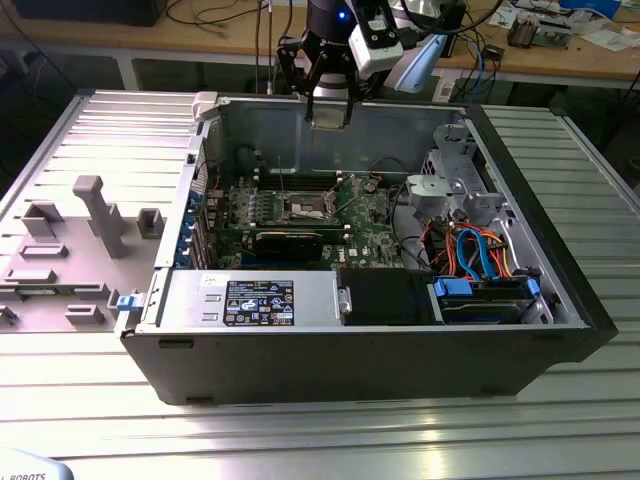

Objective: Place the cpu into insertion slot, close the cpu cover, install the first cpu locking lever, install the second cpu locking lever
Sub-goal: 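Place the cpu into insertion slot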

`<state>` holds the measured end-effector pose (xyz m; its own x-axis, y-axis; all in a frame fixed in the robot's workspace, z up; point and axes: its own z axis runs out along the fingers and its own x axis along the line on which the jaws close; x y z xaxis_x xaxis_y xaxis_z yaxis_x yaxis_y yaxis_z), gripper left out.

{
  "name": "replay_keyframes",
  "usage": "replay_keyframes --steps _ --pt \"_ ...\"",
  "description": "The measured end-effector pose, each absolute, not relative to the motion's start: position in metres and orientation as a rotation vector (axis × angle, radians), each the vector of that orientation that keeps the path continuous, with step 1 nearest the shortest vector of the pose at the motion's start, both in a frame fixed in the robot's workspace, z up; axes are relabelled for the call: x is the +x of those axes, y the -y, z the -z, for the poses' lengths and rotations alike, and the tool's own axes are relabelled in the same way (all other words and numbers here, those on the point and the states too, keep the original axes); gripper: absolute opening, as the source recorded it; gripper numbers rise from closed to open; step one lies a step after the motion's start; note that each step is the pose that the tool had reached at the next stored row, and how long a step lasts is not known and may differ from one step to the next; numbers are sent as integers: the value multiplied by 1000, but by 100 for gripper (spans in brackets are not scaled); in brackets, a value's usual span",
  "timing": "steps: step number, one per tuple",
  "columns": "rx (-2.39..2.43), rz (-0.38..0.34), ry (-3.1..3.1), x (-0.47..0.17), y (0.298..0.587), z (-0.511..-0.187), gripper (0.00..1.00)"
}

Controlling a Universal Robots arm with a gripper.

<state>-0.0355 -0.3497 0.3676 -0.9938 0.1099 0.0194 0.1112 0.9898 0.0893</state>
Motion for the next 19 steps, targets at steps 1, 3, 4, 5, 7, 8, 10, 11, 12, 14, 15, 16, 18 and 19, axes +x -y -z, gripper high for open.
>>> replay_keyframes --steps 1,3,4,5,7,8,10,11,12,14,15,16,18,19 --pt "-173 141 3119 -36 350 -368 55" --pt "-173 141 3119 -36 350 -368 55" --pt "-174 141 3119 -36 350 -368 55" --pt "-175 141 3119 -36 350 -368 55" --pt "-178 141 3119 -36 350 -368 55" --pt "-182 141 3119 -36 350 -368 55" --pt "-202 141 3118 -36 350 -367 55" --pt "-219 142 3118 -37 350 -367 55" --pt "-231 142 3117 -37 350 -367 55" --pt "-232 142 3117 -37 350 -367 55" --pt "-231 142 3117 -37 350 -367 55" --pt "-231 142 3117 -37 350 -367 55" --pt "-231 142 3117 -37 350 -367 55" --pt "-232 142 3117 -37 350 -367 55"
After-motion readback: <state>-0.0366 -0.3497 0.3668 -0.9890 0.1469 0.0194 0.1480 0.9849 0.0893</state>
